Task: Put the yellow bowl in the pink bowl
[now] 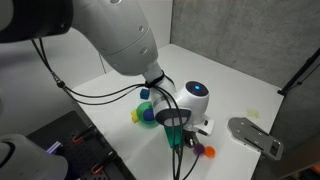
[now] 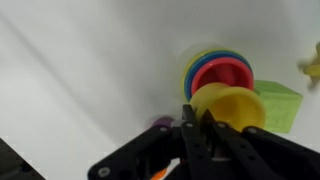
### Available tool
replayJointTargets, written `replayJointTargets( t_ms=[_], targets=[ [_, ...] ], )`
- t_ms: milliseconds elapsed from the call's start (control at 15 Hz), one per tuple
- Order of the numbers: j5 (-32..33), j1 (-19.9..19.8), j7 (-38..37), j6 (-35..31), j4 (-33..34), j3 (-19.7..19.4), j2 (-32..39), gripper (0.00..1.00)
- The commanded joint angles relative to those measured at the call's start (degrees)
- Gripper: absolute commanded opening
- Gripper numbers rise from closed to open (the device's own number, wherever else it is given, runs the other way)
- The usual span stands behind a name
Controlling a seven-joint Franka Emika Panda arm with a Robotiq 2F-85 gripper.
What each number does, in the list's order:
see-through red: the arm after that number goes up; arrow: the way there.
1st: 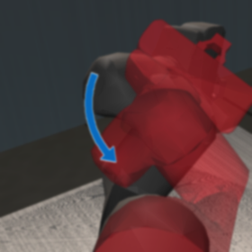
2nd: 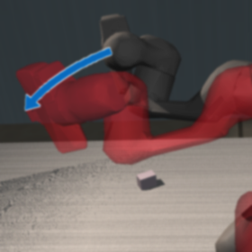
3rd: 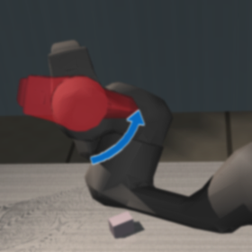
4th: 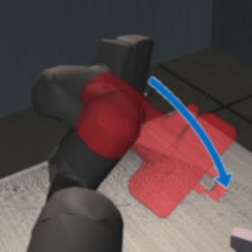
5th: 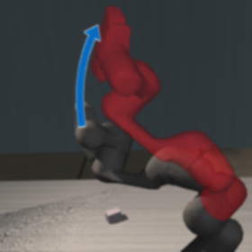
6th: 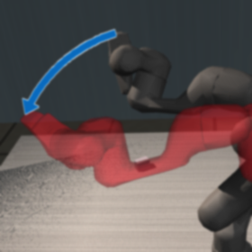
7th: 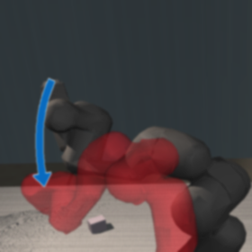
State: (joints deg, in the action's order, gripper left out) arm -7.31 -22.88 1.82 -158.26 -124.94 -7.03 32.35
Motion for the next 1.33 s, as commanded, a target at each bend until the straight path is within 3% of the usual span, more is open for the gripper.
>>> replayJointTargets(
  t_ms=[0,667,733,867,1267],
  targets=[
    [-0.73,0.43,1.77,-1.19,-1.13,0.13,-0.30,0.05],
    [-0.26,1.83,1.78,-1.94,-0.13,0.13,2.02,0.05],
    [-0.29,1.77,1.82,-1.93,-0.09,0.15,2.18,0.35],
    [-0.40,1.57,1.93,-1.95,-0.10,0.25,2.32,0.42],
    [-0.48,1.64,2.03,0.68,-0.40,0.57,0.11,0.90]
  ],
)
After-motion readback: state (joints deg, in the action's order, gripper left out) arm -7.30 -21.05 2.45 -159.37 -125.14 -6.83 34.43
